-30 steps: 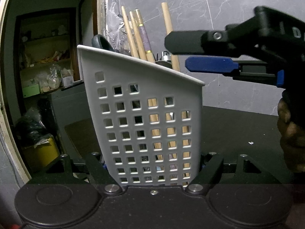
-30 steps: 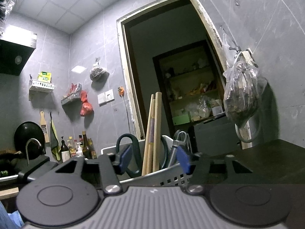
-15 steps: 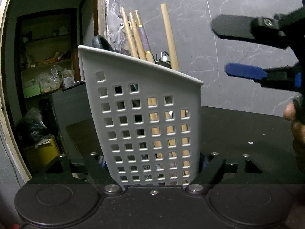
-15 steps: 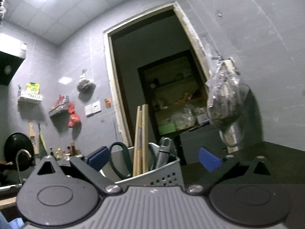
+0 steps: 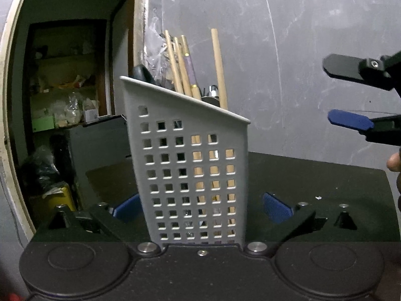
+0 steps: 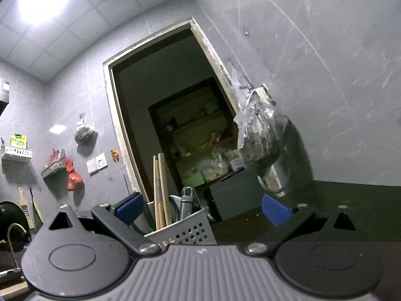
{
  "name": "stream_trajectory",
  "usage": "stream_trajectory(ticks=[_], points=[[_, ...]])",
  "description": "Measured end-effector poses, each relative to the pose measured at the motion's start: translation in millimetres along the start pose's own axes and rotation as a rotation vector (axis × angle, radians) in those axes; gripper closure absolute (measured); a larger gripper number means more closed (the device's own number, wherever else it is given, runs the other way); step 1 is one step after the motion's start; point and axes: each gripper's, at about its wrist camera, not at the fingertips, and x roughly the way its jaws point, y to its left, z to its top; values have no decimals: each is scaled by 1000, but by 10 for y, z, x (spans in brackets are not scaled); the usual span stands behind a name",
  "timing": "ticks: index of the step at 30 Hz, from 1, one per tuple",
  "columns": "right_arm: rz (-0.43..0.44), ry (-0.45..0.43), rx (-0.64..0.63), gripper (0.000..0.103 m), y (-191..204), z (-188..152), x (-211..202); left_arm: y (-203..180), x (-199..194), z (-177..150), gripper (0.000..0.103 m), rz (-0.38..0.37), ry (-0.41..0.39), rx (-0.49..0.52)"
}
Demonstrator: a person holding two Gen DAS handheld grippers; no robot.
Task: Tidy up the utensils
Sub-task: 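Release the caddy with the left gripper while withdrawing the open right gripper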
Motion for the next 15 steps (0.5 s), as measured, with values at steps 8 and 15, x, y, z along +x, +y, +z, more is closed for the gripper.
stream_trajectory(ticks=[8, 15], points=[[-42, -23, -10, 0, 94, -18, -243, 7, -317, -9, 1, 38, -40, -35], [-125, -18, -44, 0, 202, -19, -484, 11, -650, 36, 1, 80, -59, -102]])
